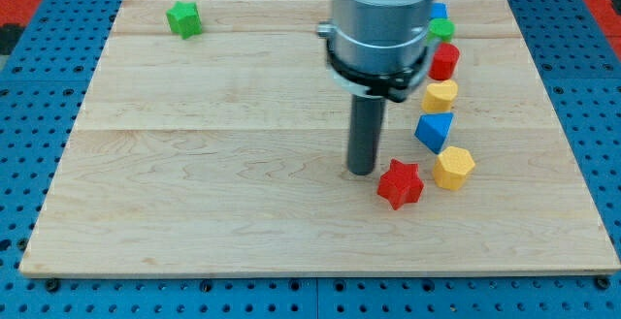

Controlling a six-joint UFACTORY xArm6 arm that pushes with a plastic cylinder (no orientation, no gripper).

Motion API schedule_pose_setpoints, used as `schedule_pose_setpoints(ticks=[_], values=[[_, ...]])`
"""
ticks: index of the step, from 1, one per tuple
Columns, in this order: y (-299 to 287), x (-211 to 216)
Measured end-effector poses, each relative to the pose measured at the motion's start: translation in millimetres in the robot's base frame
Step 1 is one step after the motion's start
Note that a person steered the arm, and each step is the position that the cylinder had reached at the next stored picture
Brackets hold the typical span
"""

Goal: Slide the green star right and a bit down

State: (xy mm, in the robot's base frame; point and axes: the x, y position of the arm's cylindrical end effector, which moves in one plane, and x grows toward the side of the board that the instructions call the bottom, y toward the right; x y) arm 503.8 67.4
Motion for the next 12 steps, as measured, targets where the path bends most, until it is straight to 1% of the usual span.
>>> schedule_pose_setpoints(ticks=[1, 2, 3, 4, 5, 6, 7, 8, 9, 10, 11, 12], values=[[14, 33], [8, 45], [55, 54], [26, 55], [-62, 24], [-114, -57], [-218, -122], [-291, -184], [-340, -244], [-280, -253], [-208, -226], [-249, -240]])
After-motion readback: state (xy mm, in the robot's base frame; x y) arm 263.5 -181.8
